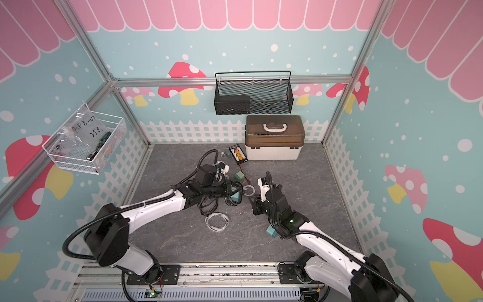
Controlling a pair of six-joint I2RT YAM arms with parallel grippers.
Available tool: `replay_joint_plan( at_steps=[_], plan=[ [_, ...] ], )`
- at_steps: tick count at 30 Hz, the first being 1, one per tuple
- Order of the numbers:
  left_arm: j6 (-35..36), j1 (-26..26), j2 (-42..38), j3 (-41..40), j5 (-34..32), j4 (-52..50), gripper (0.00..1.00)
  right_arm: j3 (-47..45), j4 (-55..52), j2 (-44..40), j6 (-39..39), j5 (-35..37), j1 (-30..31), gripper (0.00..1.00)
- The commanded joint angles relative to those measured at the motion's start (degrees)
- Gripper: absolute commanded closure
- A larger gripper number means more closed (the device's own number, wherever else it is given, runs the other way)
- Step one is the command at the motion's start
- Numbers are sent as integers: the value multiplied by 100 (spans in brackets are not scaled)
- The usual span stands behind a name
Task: Pack away charging kits
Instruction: Pick up the storage bag at the center of the board.
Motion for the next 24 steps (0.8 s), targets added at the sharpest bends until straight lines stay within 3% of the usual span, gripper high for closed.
replay_joint_plan(
  at_steps=[1,6,16,24],
  plan=[
    [-58,1,-836,-304,-1034,1160,100,384,-213,-307,-194,234,459,71],
    [382,-72,-1946,-886,-1800,2285,100,719,202,-260,-464,643,1353,71],
    [1194,-400,-3176,-1395,-1981,3464,100,1081,1842,345,-1495,952,2784,77],
    [2526,-1299,-3385,-1480,-2139,3948,100,1274,2846,682,-1849,868,3029,77]
  ],
)
